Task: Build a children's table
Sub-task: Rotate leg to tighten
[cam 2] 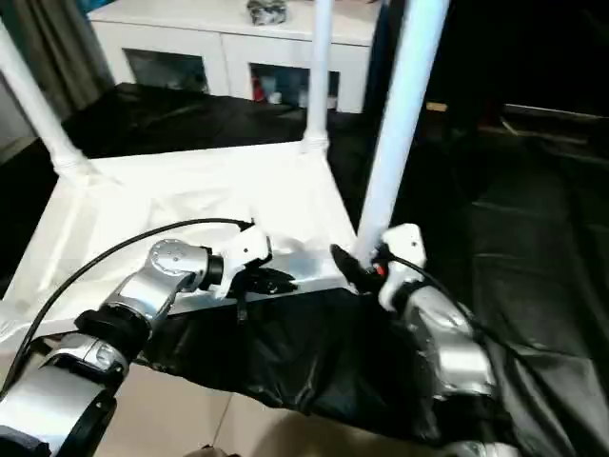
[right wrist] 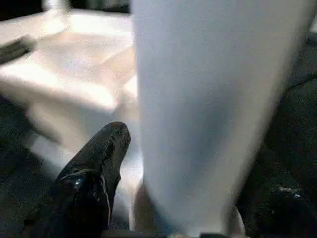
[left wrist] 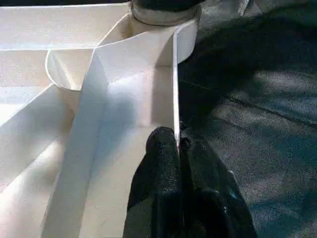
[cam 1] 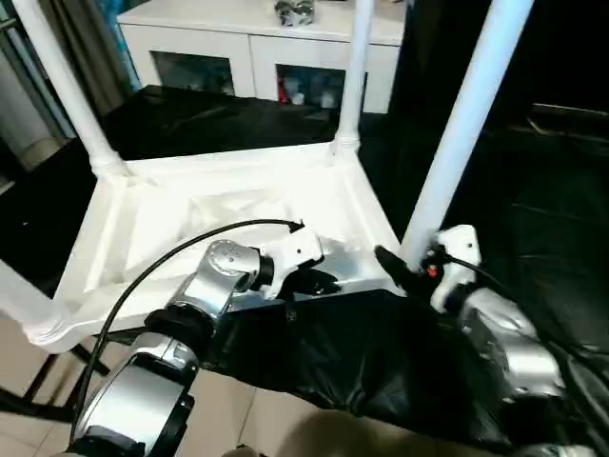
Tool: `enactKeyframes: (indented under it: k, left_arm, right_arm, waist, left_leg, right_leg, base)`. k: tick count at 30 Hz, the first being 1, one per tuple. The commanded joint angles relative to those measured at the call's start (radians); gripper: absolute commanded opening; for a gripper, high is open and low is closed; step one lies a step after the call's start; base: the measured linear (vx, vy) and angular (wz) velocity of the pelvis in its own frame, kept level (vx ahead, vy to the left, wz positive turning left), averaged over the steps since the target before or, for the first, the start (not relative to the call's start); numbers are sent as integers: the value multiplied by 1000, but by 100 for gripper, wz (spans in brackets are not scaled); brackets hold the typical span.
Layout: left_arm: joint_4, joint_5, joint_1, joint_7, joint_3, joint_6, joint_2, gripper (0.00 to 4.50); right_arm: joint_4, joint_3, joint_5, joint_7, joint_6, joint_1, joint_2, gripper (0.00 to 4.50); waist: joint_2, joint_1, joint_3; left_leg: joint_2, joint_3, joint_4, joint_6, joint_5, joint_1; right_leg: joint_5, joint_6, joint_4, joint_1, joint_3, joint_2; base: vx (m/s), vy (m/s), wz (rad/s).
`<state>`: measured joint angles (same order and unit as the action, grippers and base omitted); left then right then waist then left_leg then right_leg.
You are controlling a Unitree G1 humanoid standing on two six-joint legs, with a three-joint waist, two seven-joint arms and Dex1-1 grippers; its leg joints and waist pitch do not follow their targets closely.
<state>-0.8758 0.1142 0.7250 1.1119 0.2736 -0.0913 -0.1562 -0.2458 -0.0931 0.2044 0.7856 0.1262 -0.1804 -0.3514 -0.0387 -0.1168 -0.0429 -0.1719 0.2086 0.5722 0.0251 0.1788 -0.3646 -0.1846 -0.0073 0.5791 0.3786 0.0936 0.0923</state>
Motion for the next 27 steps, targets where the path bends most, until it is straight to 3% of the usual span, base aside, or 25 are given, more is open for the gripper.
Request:
enactKeyframes:
  k: [1, 4, 6, 8, 12, 14, 15, 17, 18, 19, 20, 22, 23, 25, 26, 27]
  left_arm:
    - [8, -26, -7, -1, -23, -24, 5, 0]
    - [11, -31, -13, 12, -26, -29, 3, 0]
    - [12, -34, -17, 17, -25, -32, 0, 0]
    - [25, -50, -27, 31, -31, -37, -6, 0]
    - [78, -87, -50, 57, -46, -18, -19, 0]
    - [135, -112, -71, 72, -59, 14, -33, 44]
    - [135, -112, -71, 72, -59, 14, -33, 44]
    - [256, -163, -107, 104, -85, 120, -60, 44]
    - [310, -180, -124, 114, -93, 160, -76, 69]
    - [410, -210, -154, 138, -105, 238, -113, 80]
    - [466, -222, -173, 153, -111, 284, -139, 85]
    - [523, -232, -192, 168, -118, 335, -167, 83]
    - [551, -237, -203, 175, -121, 359, -185, 96]
    - [630, -244, -240, 209, -119, 435, -247, 115]
    - [686, -251, -269, 232, -115, 480, -296, 123]
    - [721, -255, -290, 245, -113, 513, -327, 125]
  right_arm:
    - [83, -20, 55, 125, 32, 43, -59, 318]
    - [120, -24, 71, 163, 51, 64, -96, 318]
    - [138, -24, 77, 177, 62, 75, -117, 318]
    - [178, -29, 81, 201, 80, 107, -163, 318]
    - [263, -3, 127, 239, 140, 154, -197, 318]
    - [305, 26, 149, 255, 173, 165, -196, 319]
    - [305, 26, 149, 255, 173, 165, -196, 319]
    - [318, 64, 152, 250, 193, 147, -161, 319]
    - [319, 79, 151, 248, 200, 136, -143, 319]
    - [305, 104, 148, 238, 204, 112, -104, 319]
    - [296, 119, 146, 231, 204, 98, -84, 319]
    - [284, 136, 142, 221, 202, 82, -63, 319]
    - [279, 145, 139, 212, 205, 74, -54, 319]
    - [247, 165, 132, 190, 204, 46, -16, 319]
    - [228, 178, 131, 166, 209, 28, 12, 319]
    - [211, 185, 127, 155, 204, 17, 32, 319]
  waist:
    - [28, -4, 55]
    - [28, -1, 56]
    - [30, 1, 54]
    - [33, -3, 54]
    - [35, -6, 54]
    - [34, -6, 56]
    - [34, -4, 56]
    - [31, -6, 57]
    - [31, -6, 56]
    - [28, -4, 56]
    - [39, 0, 53]
    - [35, 3, 51]
    - [37, 3, 50]
    - [33, 2, 51]
    - [43, 4, 49]
    - [34, 4, 49]
  left_leg:
    - [-75, -33, -62, -92, 204, 11]
    - [-70, -33, -57, -121, 172, 0]
    - [-68, -33, -57, -110, 198, 5]
    - [-71, -35, -59, -105, 191, 6]
    - [-73, -36, -59, -111, 186, 4]
    - [-74, -37, -59, -120, 176, 1]
    - [-74, -36, -59, -121, 170, 0]
    - [-77, -35, -60, -108, 176, 3]
    - [-80, -37, -62, -99, 177, 0]
    - [-80, -37, -63, -92, 182, 2]
    - [-81, -38, -67, -82, 191, 1]
    - [-80, -38, -69, -71, 199, 4]
    - [-81, -38, -71, -50, 210, 11]
    - [-80, -38, -73, -34, 209, 15]
    - [-78, -35, -74, -35, 206, 14]
    - [-76, -36, -74, -25, 197, 16]
  right_leg:
    - [-213, -194, -69, -38, -62, 85]
    - [-193, -198, -65, -39, -54, 85]
    - [-279, -186, -76, -34, -51, 86]
    - [-298, -173, -76, -36, -53, 85]
    - [-282, -171, -73, -35, -53, 85]
    - [-253, -181, -68, -36, -52, 85]
    - [-240, -187, -67, -35, -52, 85]
    - [-242, -211, -63, -33, -52, 88]
    - [-245, -221, -59, -31, -51, 87]
    - [-246, -220, -60, -29, -51, 84]
    - [-245, -222, -57, -28, -52, 85]
    - [-247, -221, -58, -24, -54, 82]
    - [-247, -221, -56, -22, -57, 82]
    - [-236, -221, -52, -20, -59, 81]
    - [-234, -218, -55, -20, -60, 79]
    - [-209, -220, -49, -18, -60, 76]
  base:
    - [0, 0, 0]
    - [0, 0, 0]
    - [0, 0, 0]
    - [0, 0, 0]
    - [0, 0, 0]
    - [0, 0, 0]
    - [0, 0, 0]
    - [0, 0, 0]
    - [0, 0, 0]
    - [0, 0, 0]
    - [0, 0, 0]
    - [0, 0, 0]
    - [0, 0, 0]
    - [0, 0, 0]
    - [0, 0, 0]
    - [0, 0, 0]
